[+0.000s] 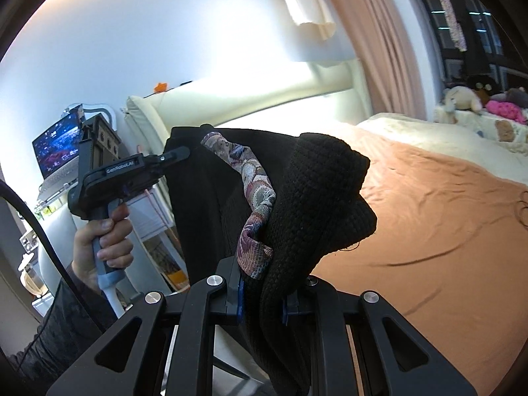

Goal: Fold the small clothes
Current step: 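Lift the folded shirt with both grippers and carry it toward the headboard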

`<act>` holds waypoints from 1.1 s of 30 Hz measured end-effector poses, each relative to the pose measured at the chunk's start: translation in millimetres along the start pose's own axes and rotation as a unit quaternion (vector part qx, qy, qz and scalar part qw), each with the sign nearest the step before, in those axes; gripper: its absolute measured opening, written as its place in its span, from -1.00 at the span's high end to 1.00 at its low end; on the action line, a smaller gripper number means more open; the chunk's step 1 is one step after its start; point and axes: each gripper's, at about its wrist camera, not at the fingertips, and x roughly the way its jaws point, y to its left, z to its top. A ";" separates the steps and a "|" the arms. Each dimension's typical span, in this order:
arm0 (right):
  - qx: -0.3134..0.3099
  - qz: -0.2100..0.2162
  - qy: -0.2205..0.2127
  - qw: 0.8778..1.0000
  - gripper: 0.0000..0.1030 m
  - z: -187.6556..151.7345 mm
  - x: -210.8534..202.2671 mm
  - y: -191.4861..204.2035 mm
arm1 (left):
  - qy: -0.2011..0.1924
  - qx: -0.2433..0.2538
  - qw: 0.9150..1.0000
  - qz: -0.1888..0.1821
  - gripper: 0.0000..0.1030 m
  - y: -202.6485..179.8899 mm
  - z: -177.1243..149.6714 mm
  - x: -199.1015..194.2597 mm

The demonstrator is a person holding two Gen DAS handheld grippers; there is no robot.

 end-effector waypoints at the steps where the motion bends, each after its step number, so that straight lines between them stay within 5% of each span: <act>1: 0.000 0.005 0.003 1.000 0.77 1.2 6.8 0.2 | 0.000 0.001 1.000 0.007 0.81 8.5 3.0 -0.6; 19: -0.037 0.078 0.039 0.996 0.77 15.9 128.1 23.7 | -0.022 -0.004 0.997 0.078 0.81 162.6 46.7 -9.8; 33: -0.024 0.102 0.078 0.991 0.77 14.2 207.2 18.4 | 0.006 -0.031 0.991 0.134 0.81 252.4 44.0 19.0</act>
